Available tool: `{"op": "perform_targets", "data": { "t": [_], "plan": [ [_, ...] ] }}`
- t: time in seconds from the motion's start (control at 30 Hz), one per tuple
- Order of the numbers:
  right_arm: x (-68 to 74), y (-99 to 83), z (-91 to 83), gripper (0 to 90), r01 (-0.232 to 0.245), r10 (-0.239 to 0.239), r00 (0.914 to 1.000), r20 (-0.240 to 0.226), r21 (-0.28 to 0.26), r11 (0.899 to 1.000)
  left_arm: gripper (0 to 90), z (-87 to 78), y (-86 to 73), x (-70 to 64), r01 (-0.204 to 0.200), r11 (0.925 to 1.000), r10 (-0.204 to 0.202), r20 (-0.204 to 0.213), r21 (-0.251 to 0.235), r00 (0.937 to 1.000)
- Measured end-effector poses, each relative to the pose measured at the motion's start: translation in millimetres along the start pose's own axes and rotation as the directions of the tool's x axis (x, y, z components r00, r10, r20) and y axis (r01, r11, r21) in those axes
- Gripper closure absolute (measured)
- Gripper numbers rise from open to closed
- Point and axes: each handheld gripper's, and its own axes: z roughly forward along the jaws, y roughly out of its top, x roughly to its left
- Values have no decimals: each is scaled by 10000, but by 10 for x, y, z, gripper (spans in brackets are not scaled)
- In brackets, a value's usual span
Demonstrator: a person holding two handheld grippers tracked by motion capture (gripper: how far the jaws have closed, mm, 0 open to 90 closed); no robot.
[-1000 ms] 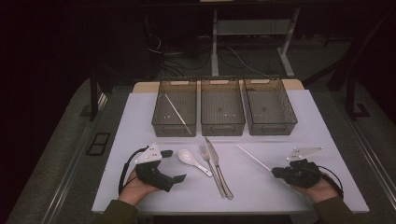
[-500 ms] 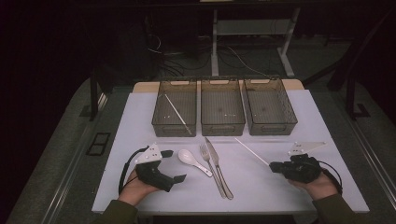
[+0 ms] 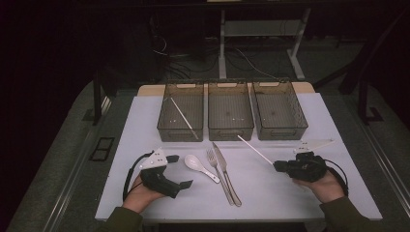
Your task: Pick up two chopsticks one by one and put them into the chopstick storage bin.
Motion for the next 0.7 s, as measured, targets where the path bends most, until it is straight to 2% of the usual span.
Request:
{"op": "perform_targets", "data": {
  "t": [0.1, 0.7],
  "plan": [
    [-4, 41, 7, 841, -53, 53, 10000, -57, -89, 9999, 0, 0, 4, 4, -30, 10000, 30, -4, -21, 10000],
    [47, 444, 221, 841, 320, -332, 9991, -275, -434, 9985, 0, -4, 2, 0, -33, 10000, 33, -14, -57, 10000]
  ]
}}
